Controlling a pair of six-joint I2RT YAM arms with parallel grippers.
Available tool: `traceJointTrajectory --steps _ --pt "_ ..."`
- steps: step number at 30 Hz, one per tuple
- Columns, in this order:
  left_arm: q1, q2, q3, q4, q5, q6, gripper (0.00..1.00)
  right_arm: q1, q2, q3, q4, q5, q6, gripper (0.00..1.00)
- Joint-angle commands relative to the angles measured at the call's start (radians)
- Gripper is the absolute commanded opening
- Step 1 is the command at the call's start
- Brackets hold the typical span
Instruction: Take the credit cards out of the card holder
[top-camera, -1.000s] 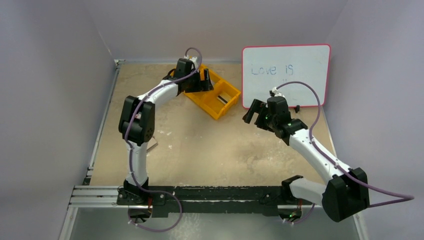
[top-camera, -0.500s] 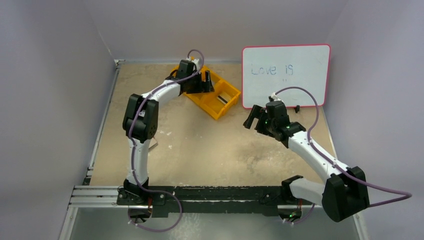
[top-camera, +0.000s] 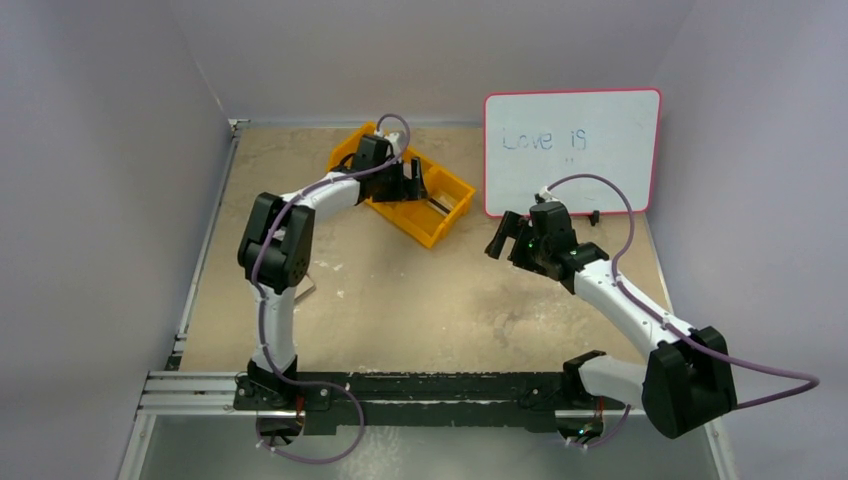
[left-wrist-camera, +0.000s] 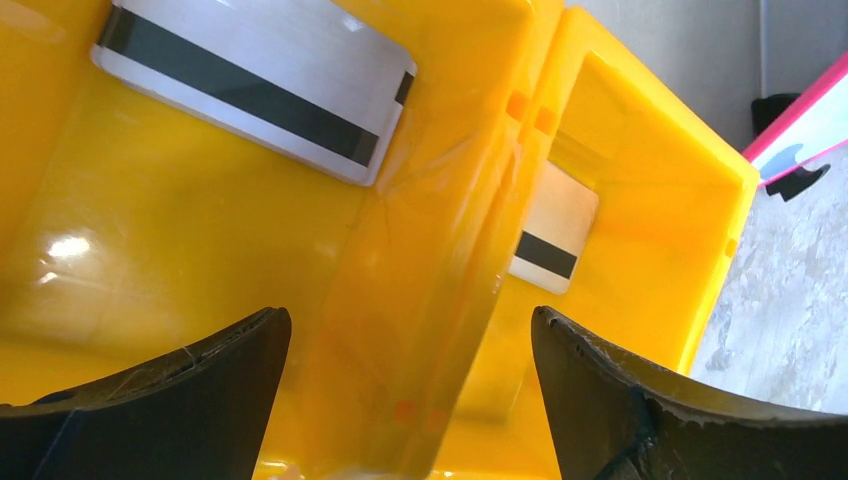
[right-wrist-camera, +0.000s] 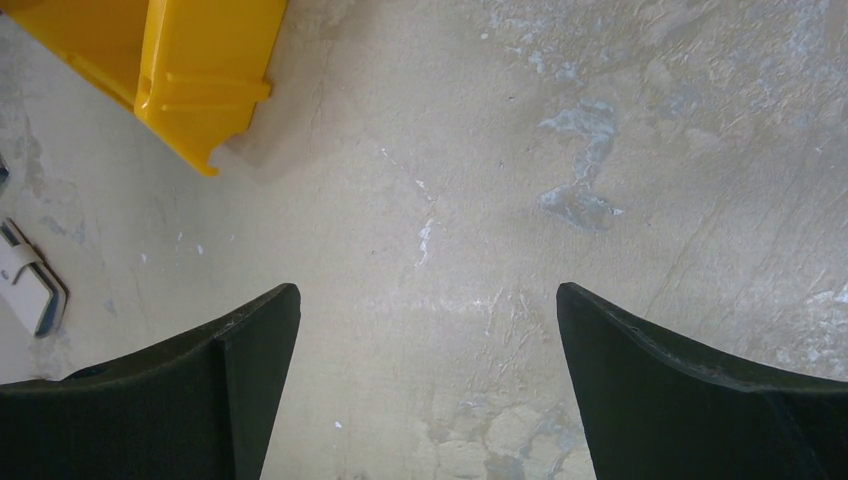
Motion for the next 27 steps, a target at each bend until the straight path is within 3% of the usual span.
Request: traceJointTrajectory --steps 1,9,27 --pt "-0.036 -0.108 -0.090 0.030 -0.059 -0.071 0.90 -0.001 0.008 -0.001 0.030 -0.017 0.003 1.00" --pt "-0.101 -0.219 -0.286 0.176 -0.108 -0.239 0.90 -0.001 0.034 0.012 0.046 -0.046 0.009 1.00" --pt "-0.303 -0.289 -0.412 0.253 -0.233 -0.460 0.89 -0.002 0.031 0.013 0.030 -0.048 0.034 1.00"
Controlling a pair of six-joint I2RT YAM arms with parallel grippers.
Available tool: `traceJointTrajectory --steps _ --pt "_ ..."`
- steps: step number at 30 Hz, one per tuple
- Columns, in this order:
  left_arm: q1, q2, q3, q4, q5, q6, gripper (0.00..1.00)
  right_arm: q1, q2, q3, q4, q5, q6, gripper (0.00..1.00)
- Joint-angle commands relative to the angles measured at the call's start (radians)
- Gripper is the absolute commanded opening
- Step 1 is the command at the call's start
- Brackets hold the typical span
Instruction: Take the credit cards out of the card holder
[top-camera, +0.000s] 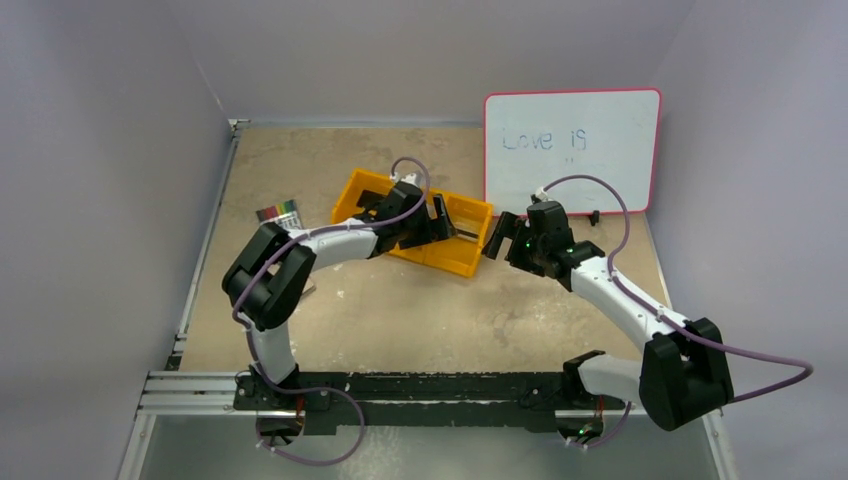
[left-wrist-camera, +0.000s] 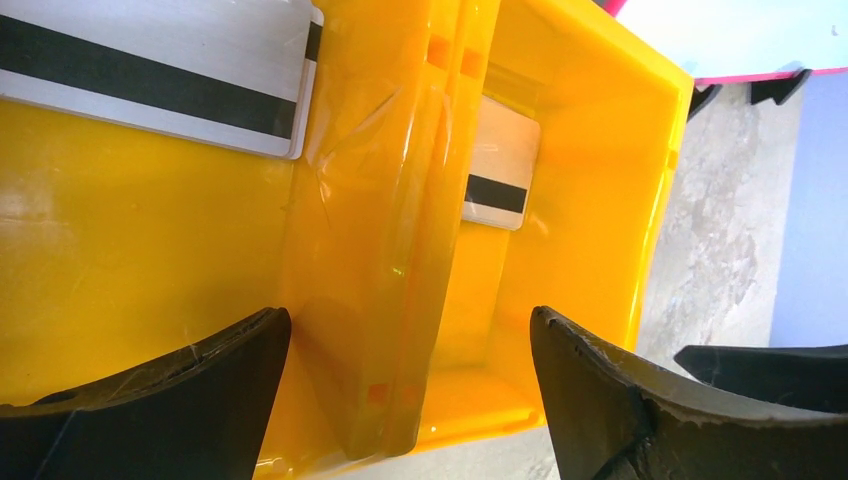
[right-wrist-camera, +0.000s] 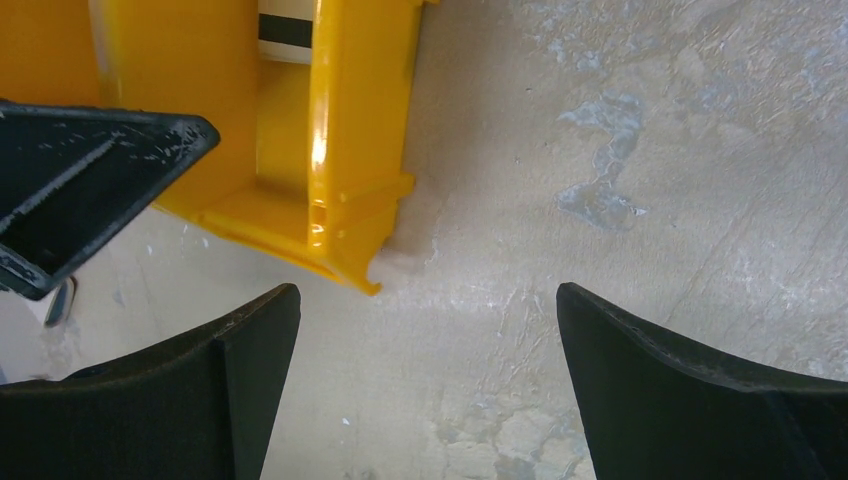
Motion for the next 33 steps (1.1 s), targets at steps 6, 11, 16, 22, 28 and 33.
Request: traceJointTrajectory --steps 6,11,16,22,28,33 --pt "-0.096 -0.062 -0.038 0.072 -0.055 -0.133 0.89 -0.001 0.036 0.071 0.009 -0.045 -0.020 0.97" --pt "-0.113 -0.091 -0.036 0.069 -0.061 -0.140 0.89 -0.015 0.071 0.124 0.033 -0.049 -0.030 0.88" --pt "-0.113 -0.107 -0.014 0.034 -0.022 -0.118 0.89 -0.073 0.077 0.106 0.135 -0.172 -0.008 0.82" --pt "-0.111 -0.097 -0.003 0.019 0.025 -0.096 0.89 -0.139 0.132 0.092 0.242 -0.343 0.000 0.79" --pt "-0.111 -0.086 -0.029 0.046 0.034 -0.107 0.89 -0.146 0.229 0.162 0.174 -0.302 -0.002 0.85" --pt "-0.112 -0.080 -0.037 0.052 0.061 -0.106 0.89 -0.146 0.271 0.186 0.205 -0.376 -0.045 0.85"
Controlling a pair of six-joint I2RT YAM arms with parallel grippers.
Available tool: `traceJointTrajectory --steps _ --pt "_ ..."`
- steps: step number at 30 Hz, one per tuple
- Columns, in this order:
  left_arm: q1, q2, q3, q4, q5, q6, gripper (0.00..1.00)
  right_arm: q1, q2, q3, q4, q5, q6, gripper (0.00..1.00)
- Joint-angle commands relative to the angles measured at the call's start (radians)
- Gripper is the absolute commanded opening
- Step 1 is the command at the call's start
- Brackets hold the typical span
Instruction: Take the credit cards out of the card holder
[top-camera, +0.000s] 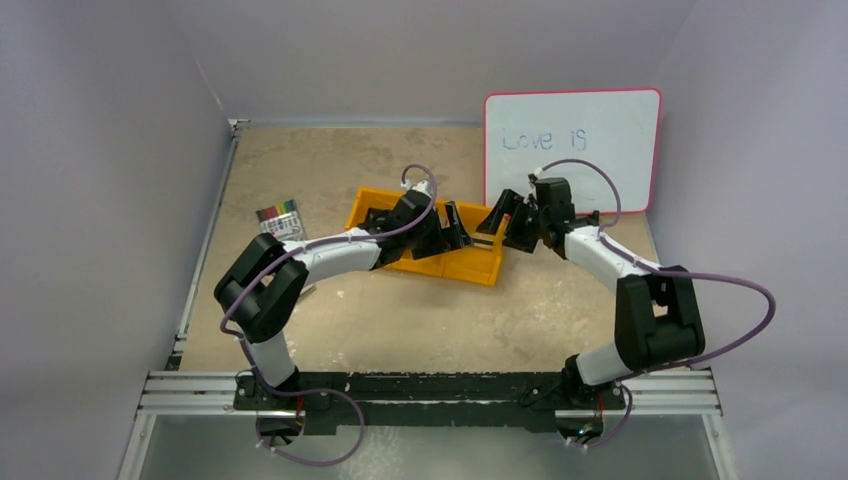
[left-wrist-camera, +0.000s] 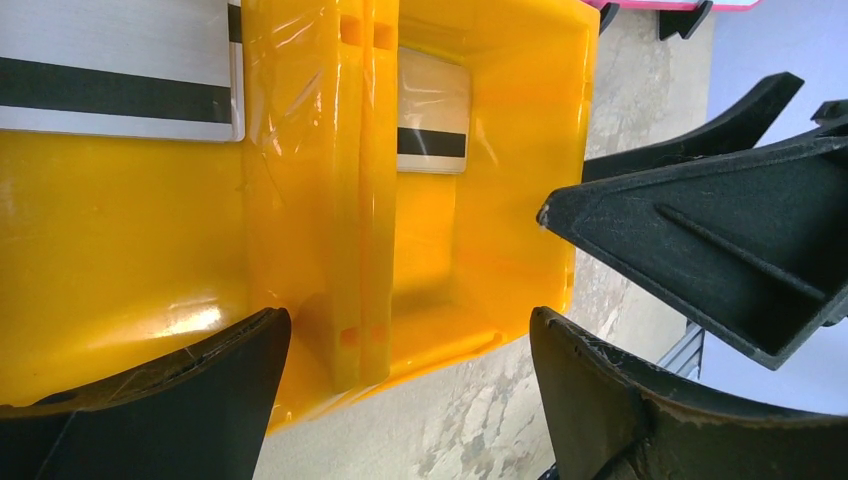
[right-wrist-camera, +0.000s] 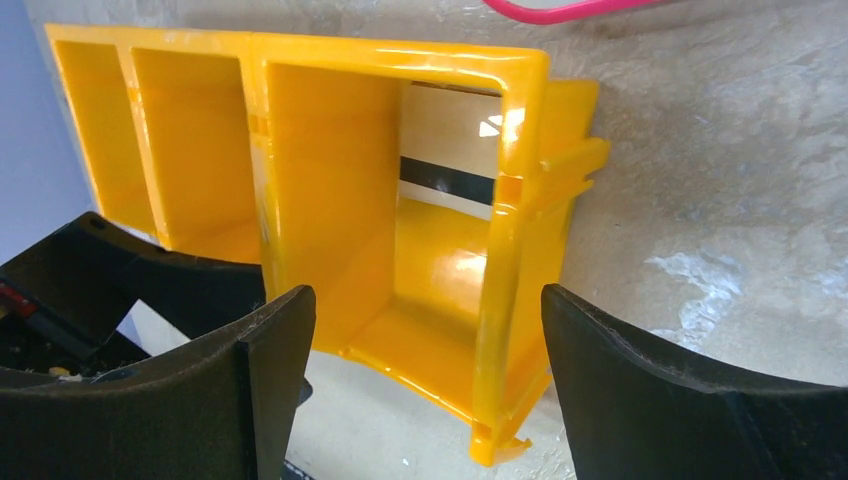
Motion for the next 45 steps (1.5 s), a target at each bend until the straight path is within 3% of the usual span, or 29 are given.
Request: traceJointTrajectory --steps 1,12,18,27,32,35,40,45 --pt "-0.003 -0.004 -0.004 0.038 0.046 0.012 0.88 -0.002 0.011 0.070 0.027 -0.103 -0.046 0.85" --pt "-0.004 -0.014 -0.008 0.039 0.027 0.006 0.88 -0.007 0.112 0.188 -0.019 -0.184 -0.112 0.86" --pt "-0.004 -0.066 -0.012 -0.038 -0.060 0.039 0.88 -0.007 0.088 0.180 -0.083 -0.076 -0.119 0.87" --pt "-0.001 -0.213 0.117 -0.252 -0.359 0.125 0.93 -0.007 -0.075 0.243 -0.245 0.191 -0.206 0.95" --pt "0.008 -0.315 0.182 -0.447 -0.732 0.113 0.97 -0.007 -0.161 0.251 -0.326 0.312 -0.231 0.97" --pt "0.080 -0.393 0.137 -0.588 -0.929 0.004 0.99 -0.007 -0.233 0.217 -0.344 0.334 -0.230 0.97" --pt "0.347 -0.559 -0.032 -0.726 -0.950 -0.127 1.00 -0.006 -0.333 0.143 -0.334 0.368 -0.202 0.97" --pt "0.477 -0.719 -0.203 -0.747 -1.044 -0.178 1.00 -0.005 -0.395 0.111 -0.349 0.374 -0.166 0.97"
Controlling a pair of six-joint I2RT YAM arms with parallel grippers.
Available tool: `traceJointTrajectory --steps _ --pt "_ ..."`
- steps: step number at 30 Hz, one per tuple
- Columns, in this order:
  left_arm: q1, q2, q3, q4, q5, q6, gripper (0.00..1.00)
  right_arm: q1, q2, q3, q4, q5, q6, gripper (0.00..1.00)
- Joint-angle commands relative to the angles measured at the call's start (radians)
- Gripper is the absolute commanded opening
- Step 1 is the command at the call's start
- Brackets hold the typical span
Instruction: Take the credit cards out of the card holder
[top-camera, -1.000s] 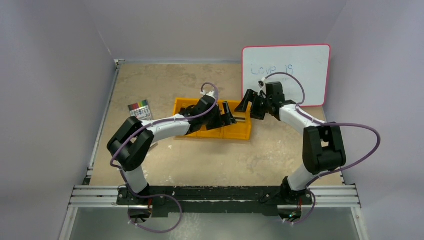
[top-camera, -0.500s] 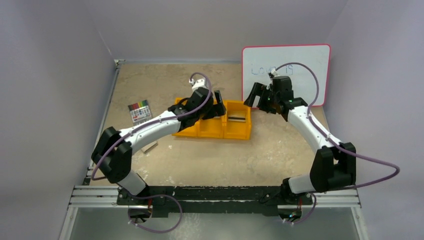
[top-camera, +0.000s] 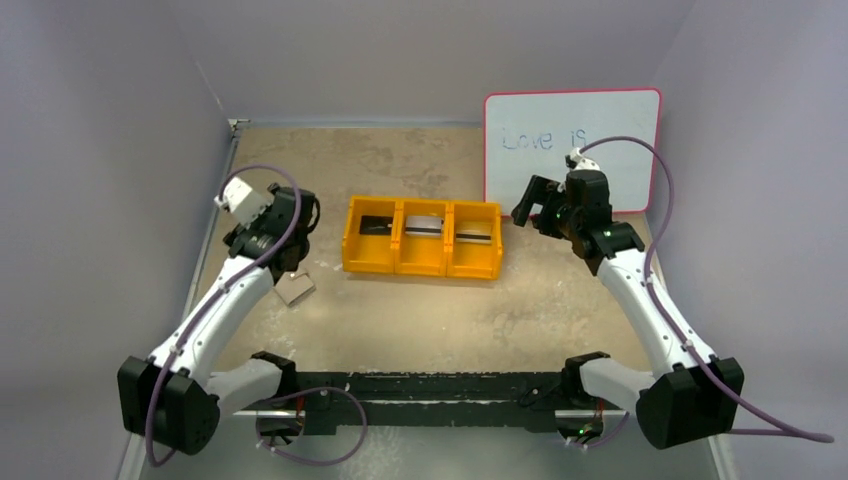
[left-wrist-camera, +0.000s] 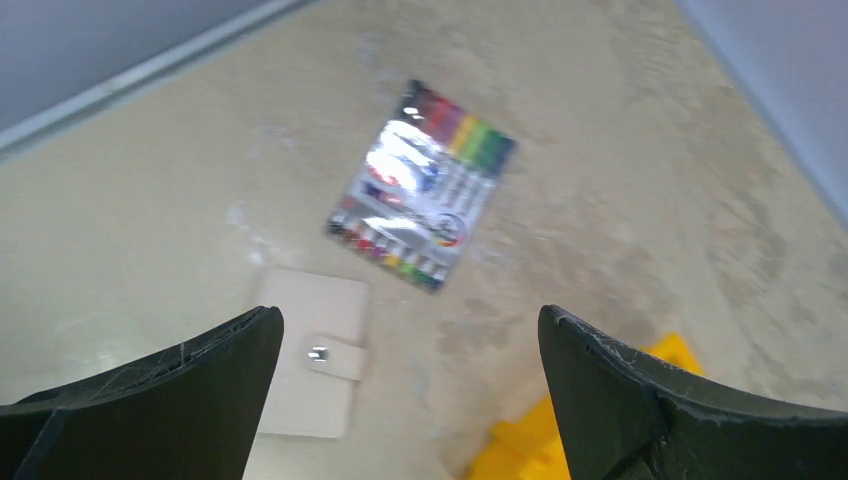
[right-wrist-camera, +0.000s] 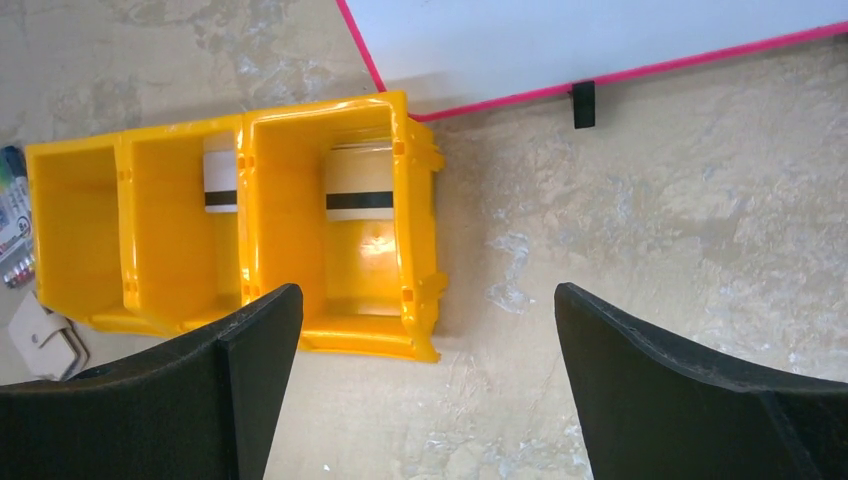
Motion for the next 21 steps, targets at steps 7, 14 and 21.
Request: traceJointTrajectory --steps 7,14,21 --pt "0.195 -0.023 -0.188 -0.050 0.001 -0.089 0.98 0.000 -0.067 -0.064 -0.014 0.017 0.045 0.98" --pt "0.308 0.083 -0.253 0.072 0.163 -0.068 0.90 0.000 -0.056 -0.078 -0.039 -0.007 0.045 0.98" --pt "0.318 0.155 -0.316 0.210 0.266 -0.057 0.87 0.000 -0.060 -0.084 -0.060 0.026 0.027 0.99"
